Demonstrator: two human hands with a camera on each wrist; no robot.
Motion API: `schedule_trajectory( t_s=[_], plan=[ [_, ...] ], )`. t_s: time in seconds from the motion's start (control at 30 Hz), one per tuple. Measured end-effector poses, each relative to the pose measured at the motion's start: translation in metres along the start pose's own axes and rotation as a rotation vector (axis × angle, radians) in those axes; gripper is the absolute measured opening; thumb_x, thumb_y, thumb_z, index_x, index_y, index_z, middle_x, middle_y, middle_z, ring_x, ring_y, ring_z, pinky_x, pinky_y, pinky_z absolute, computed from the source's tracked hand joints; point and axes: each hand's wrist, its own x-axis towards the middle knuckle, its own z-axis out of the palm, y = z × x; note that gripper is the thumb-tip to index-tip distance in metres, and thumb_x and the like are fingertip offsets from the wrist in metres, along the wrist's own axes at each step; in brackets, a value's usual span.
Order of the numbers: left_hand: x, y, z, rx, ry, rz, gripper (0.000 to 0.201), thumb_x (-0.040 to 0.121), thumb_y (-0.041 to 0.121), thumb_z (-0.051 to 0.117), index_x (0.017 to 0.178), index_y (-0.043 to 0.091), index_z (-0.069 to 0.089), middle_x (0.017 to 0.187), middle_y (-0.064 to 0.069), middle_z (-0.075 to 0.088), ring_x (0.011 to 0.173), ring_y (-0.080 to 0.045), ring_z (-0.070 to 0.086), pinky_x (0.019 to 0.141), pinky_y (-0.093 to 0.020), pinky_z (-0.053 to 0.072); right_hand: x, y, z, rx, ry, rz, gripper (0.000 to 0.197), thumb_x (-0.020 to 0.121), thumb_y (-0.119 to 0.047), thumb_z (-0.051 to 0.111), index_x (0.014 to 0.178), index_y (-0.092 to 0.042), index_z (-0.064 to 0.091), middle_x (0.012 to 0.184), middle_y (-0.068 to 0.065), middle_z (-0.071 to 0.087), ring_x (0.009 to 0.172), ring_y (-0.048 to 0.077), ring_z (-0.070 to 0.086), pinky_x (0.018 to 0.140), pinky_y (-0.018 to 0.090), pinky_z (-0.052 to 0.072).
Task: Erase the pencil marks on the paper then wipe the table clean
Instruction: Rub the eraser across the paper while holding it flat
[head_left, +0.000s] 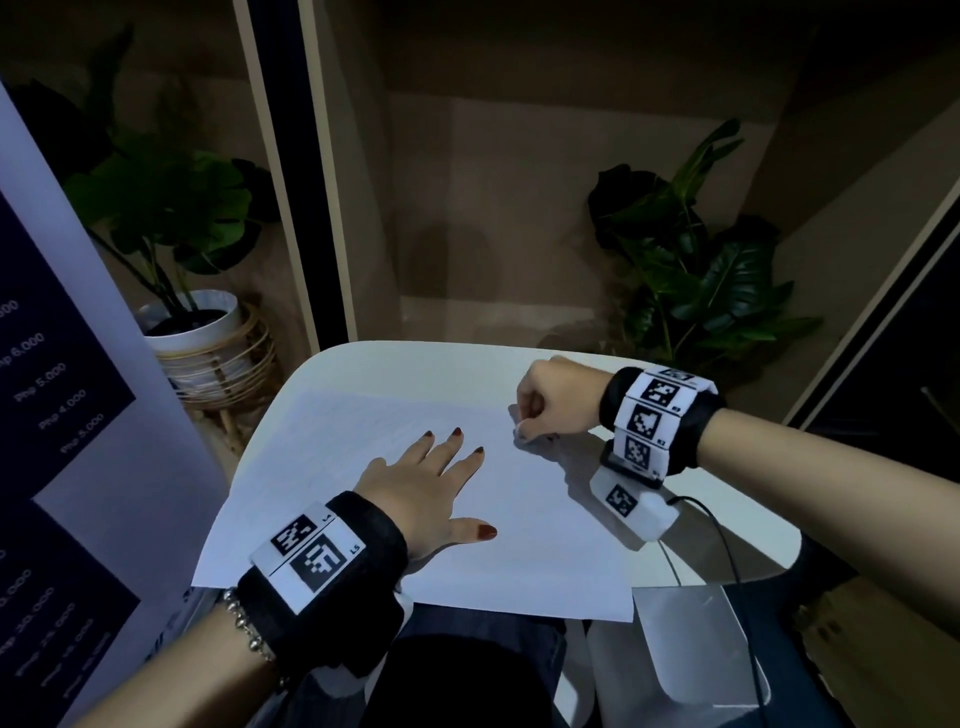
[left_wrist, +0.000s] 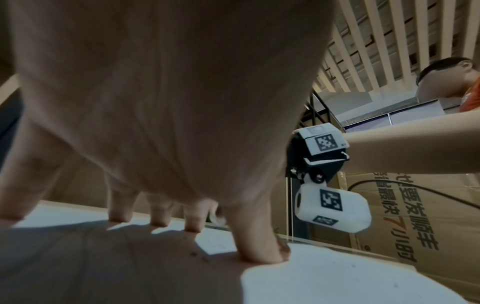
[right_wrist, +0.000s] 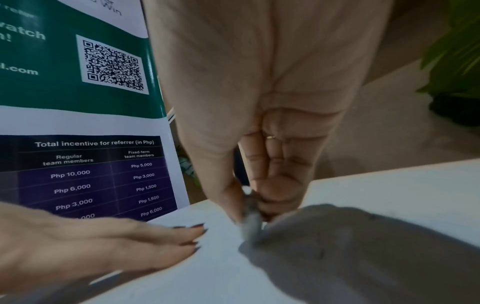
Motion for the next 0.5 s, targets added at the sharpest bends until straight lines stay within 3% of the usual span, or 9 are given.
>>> schedule_trajectory(
  t_s=[0.17,0.23,0.3,0.37,0.5],
  plan=[
    [-0.002,0.001,-0.002,-0.005,-0.009,0.0,0.082,0.094,0.069,0.029,0.155,0.033,-0.012,0.162,0.007,-0.022,0.151,-0.019,-0.014,0.118,-0.053,0.016,0.005,0.011,-0.009,-0.101,-0.01,0.135,0.024,0.082,-0.025,0.074,0.079,-0.001,0.074,0.077,0.013,0.072,0.077,0.027,0.07,0.071,0.04,0.061],
    [-0.002,0.001,-0.002,0.001,-0.012,0.003,0.082,0.094,0.069,0.029,0.155,0.033,-0.013,0.161,0.007,-0.022,0.15,-0.019,-0.014,0.119,-0.053,0.017,0.006,0.011,-0.011,-0.109,0.007,0.132,0.022,0.081,-0.023,0.073,0.077,-0.001,0.074,0.076,0.013,0.072,0.075,0.03,0.07,0.071,0.043,0.061],
    [-0.002,0.001,-0.002,0.009,-0.015,0.003,0.083,0.094,0.069,0.028,0.155,0.032,-0.014,0.161,0.007,-0.023,0.15,-0.019,-0.014,0.118,-0.053,0.017,0.005,0.004,-0.009,-0.054,0.028,0.079,0.02,0.082,-0.026,0.075,0.074,-0.008,0.073,0.071,0.003,0.071,0.073,0.021,0.068,0.066,0.034,0.058],
    [-0.002,0.001,-0.002,0.012,-0.015,-0.001,0.086,0.093,0.07,0.028,0.155,0.028,-0.015,0.161,0.007,-0.023,0.15,-0.019,-0.014,0.118,-0.052,0.018,0.001,-0.008,-0.004,0.025,0.02,0.009,0.017,0.082,-0.03,0.078,0.072,-0.018,0.071,0.068,-0.008,0.066,0.067,0.007,0.061,0.061,0.022,0.046],
    [-0.001,0.001,-0.002,0.003,0.001,-0.014,0.092,0.092,0.071,0.03,0.156,0.019,-0.012,0.162,0.008,-0.02,0.151,-0.016,-0.012,0.117,-0.049,0.023,0.003,-0.006,0.003,0.048,-0.042,0.012,0.014,0.081,-0.029,0.078,0.073,-0.018,0.072,0.068,-0.009,0.067,0.069,0.004,0.059,0.063,0.021,0.045]
  ],
)
